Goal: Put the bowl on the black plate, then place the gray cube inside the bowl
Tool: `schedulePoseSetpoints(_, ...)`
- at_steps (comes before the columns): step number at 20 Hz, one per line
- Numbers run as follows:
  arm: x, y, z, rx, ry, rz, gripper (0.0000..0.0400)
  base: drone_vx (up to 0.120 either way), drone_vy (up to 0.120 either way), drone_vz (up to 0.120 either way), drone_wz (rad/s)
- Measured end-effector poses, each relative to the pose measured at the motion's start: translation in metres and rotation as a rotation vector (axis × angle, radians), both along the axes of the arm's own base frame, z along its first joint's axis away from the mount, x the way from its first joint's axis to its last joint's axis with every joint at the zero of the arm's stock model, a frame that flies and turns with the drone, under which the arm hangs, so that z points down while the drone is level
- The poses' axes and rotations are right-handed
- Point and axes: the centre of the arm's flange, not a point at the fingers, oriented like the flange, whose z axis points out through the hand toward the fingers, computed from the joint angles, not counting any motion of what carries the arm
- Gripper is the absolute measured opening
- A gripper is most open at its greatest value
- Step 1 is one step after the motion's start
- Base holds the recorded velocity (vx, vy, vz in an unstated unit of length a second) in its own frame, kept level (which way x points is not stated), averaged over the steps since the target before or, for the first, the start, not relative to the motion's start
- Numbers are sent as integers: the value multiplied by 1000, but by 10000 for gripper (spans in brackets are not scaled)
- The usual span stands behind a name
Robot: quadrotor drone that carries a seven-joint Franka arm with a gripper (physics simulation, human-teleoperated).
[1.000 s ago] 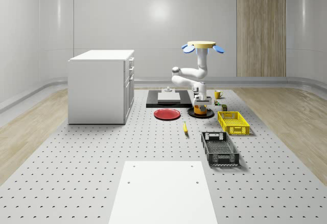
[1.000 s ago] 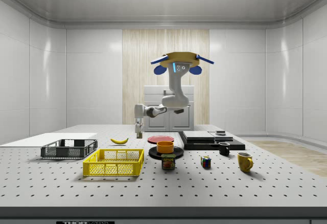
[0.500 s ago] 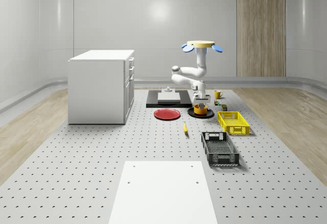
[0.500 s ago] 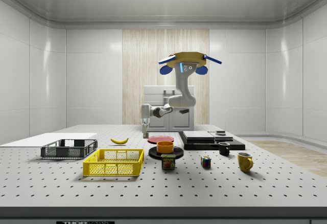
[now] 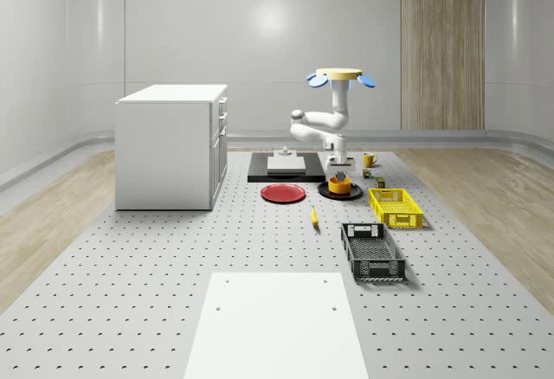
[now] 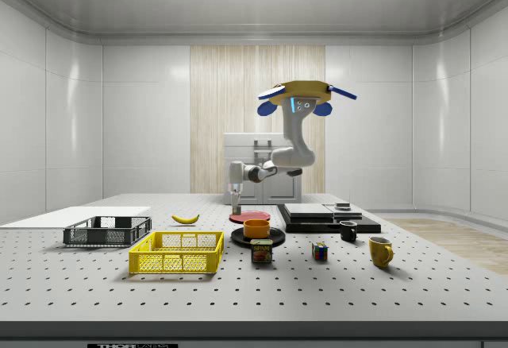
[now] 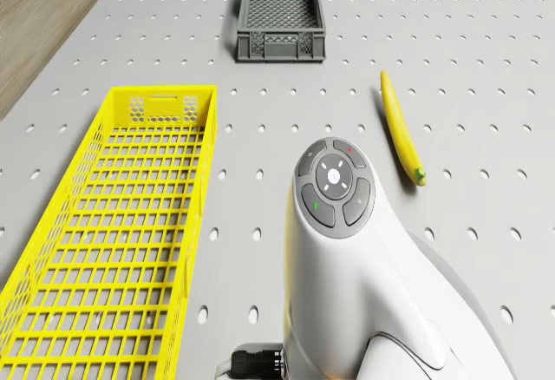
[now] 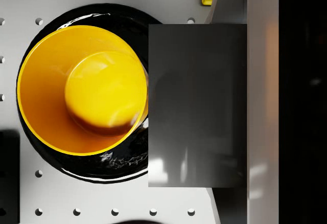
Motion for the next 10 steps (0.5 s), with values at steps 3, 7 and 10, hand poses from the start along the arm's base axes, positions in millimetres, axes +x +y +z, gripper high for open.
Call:
schedulePoseSetpoints(3,0,0,0,0,0,0,250,-120,0,0,0)
schedulePoseSetpoints(7,0,0,0,0,0,0,250,-120,0,0,0)
schedulePoseSetpoints(10,0,0,0,0,0,0,250,-120,0,0,0)
